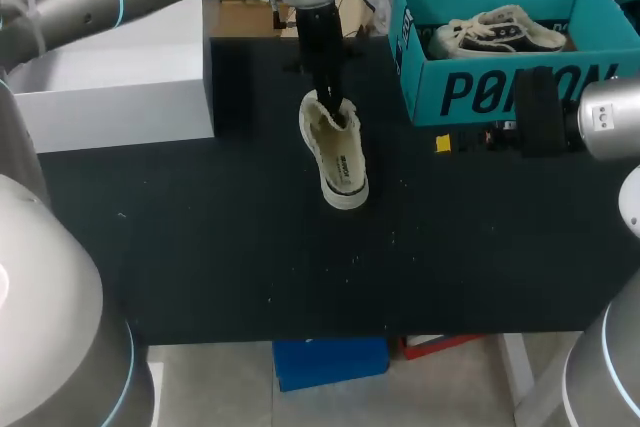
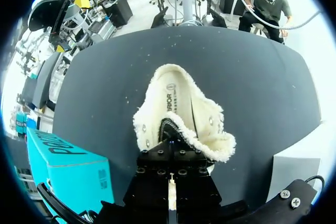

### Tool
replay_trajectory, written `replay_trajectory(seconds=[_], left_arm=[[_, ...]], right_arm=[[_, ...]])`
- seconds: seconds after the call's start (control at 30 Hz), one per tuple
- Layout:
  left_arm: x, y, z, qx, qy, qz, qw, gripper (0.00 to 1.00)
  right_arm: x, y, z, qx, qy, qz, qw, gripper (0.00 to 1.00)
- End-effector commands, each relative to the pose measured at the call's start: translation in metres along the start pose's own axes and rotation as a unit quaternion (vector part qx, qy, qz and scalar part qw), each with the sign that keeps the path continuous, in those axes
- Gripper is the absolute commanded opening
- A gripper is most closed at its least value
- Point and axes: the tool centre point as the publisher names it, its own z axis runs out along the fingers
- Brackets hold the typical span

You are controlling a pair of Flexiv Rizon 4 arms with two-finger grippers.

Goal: Take the shoe out of the shoebox, open the shoe tongue, remove and reinsert the insole, then place the shoe into the shoebox

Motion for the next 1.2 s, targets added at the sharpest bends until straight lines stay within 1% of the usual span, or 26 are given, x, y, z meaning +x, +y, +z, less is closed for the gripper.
replay_trajectory(seconds=[0.03,0.13,0.23,0.37,0.4,0.47,0.53,0.6,0.67,0.73,0.8,0.87,0.93,1.03,1.2], left_arm=[[-0.010,0.004,0.013,0.004,-0.003,0.006,1.000,0.00],[-0.016,0.003,0.007,-0.004,-0.009,0.015,1.000,0.00],[-0.015,0.002,-0.012,-0.024,-0.011,0.018,1.000,0.00],[0.003,-0.004,-0.037,-0.050,-0.008,0.008,0.999,0.00],[0.007,-0.005,-0.041,-0.055,-0.005,0.005,0.998,0.00],[0.022,-0.006,-0.049,-0.064,-0.003,-0.004,0.998,0.00],[0.032,-0.006,-0.052,-0.073,0.004,-0.014,0.997,0.00],[0.040,-0.007,-0.050,-0.074,0.009,-0.023,0.997,0.00],[0.043,-0.007,-0.045,-0.073,0.013,-0.026,0.997,0.00],[0.041,-0.008,-0.039,-0.071,0.012,-0.027,0.997,0.00],[0.040,-0.002,-0.034,-0.068,0.013,-0.025,0.997,0.00],[0.036,-0.001,-0.029,-0.068,0.018,-0.022,0.997,0.00],[0.034,0.006,-0.026,-0.068,0.018,-0.022,0.997,0.00],[0.032,0.010,-0.022,-0.068,0.018,-0.023,0.997,0.00],[0.024,0.009,-0.012,-0.060,0.014,-0.016,0.998,0.00]], right_arm=[[0.000,0.001,0.001,0.001,0.000,0.000,1.000,1.00],[0.000,0.001,0.001,0.001,0.000,0.000,1.000,1.00],[0.000,0.001,0.001,0.001,0.000,0.000,1.000,1.00],[0.000,0.001,0.001,0.001,0.000,0.000,1.000,1.00],[0.000,0.001,0.001,0.001,0.000,0.000,1.000,1.00],[0.000,0.001,0.001,0.001,0.000,0.000,1.000,1.00],[0.000,0.001,0.001,0.001,0.000,0.000,1.000,1.00],[0.000,0.001,0.001,0.001,0.000,0.000,1.000,1.00],[0.000,0.001,0.001,0.001,0.000,0.000,1.000,1.00],[0.000,0.001,0.001,0.001,0.000,0.000,1.000,1.00],[0.000,0.001,0.001,0.001,0.000,0.000,1.000,1.00],[0.000,0.001,0.001,0.001,0.000,0.000,1.000,1.00],[0.000,0.001,0.001,0.001,0.000,0.000,1.000,1.00],[0.000,0.001,0.001,0.001,0.000,0.000,1.000,1.00],[0.000,0.001,0.001,0.001,0.000,0.000,1.000,1.00]])
